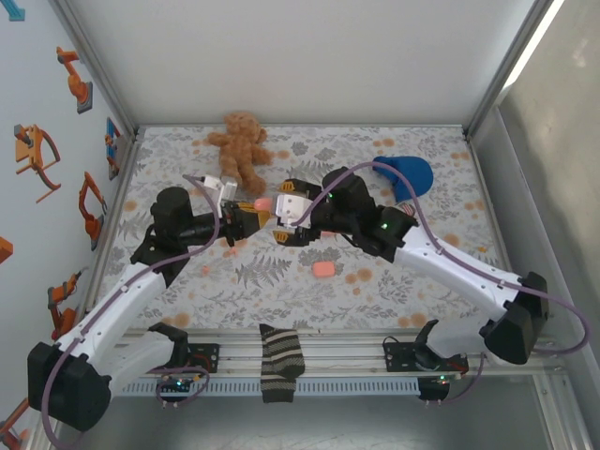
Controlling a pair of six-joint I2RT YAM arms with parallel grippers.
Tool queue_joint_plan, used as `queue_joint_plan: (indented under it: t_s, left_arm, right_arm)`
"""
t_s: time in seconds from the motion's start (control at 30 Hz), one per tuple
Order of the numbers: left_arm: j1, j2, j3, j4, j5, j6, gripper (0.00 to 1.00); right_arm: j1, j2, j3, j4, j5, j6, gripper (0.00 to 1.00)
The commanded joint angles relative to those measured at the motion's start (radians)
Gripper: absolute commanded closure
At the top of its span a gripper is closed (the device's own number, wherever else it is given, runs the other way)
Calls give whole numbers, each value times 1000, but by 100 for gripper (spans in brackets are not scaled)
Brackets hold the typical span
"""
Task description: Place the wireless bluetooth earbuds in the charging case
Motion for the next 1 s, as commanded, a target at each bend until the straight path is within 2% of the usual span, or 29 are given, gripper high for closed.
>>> queue_joint_plan:
  t_s: [0.0, 0.17, 0.33, 0.5, 0.97]
  left_arm:
    - [-6, -46, -21, 34, 4, 117, 89]
    - [-5, -109, -77, 108, 12, 206, 89]
    - [-13, -178, -128, 181, 10, 283, 90]
    - [-26, -232, -146, 186, 8, 348, 90]
    - [-37, -269, -147, 167, 7, 391, 90]
  right_arm:
    - [-19, -74, -29, 43, -76, 89, 13]
    - [-65, -151, -92, 150, -181, 215, 9]
    - [-69, -161, -93, 177, -233, 266, 8]
    - [-69, -126, -55, 177, -281, 285, 8]
    - [-68, -34, 18, 220, -313, 289, 10]
